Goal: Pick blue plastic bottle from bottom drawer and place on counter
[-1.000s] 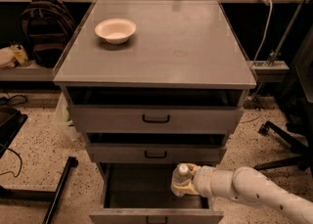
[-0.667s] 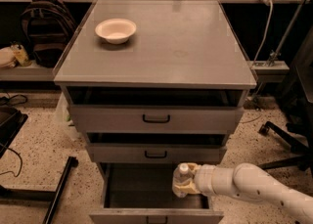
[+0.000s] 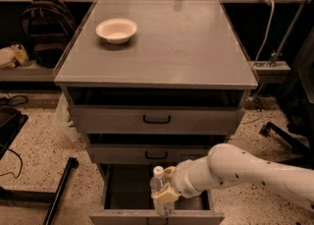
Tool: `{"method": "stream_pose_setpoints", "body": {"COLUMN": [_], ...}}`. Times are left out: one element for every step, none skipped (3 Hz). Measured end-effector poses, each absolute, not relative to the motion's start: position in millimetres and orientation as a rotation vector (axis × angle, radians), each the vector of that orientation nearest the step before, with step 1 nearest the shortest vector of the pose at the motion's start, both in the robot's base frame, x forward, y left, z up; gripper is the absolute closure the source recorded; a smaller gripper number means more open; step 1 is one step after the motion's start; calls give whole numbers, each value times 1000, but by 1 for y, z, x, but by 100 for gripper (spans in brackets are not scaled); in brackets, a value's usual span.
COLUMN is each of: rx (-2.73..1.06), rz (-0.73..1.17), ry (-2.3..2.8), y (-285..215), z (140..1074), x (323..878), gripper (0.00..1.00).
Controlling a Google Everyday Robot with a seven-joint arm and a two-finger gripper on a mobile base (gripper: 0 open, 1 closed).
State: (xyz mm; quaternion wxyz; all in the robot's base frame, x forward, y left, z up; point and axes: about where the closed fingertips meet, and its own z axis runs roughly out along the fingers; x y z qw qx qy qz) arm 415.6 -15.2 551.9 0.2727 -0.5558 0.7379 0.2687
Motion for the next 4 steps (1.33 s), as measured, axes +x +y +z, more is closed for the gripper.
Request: {"method": "stream_pose_setpoints", "body": {"rx": [-1604, -1627, -1621, -1542], "rz": [788, 744, 738, 741], "ry": [2035, 2079, 2077, 2084], "y": [38, 38, 38, 18], "z": [611, 634, 633, 650], "x": [363, 354, 356, 369], "gripper": [100, 100, 100, 100]}}
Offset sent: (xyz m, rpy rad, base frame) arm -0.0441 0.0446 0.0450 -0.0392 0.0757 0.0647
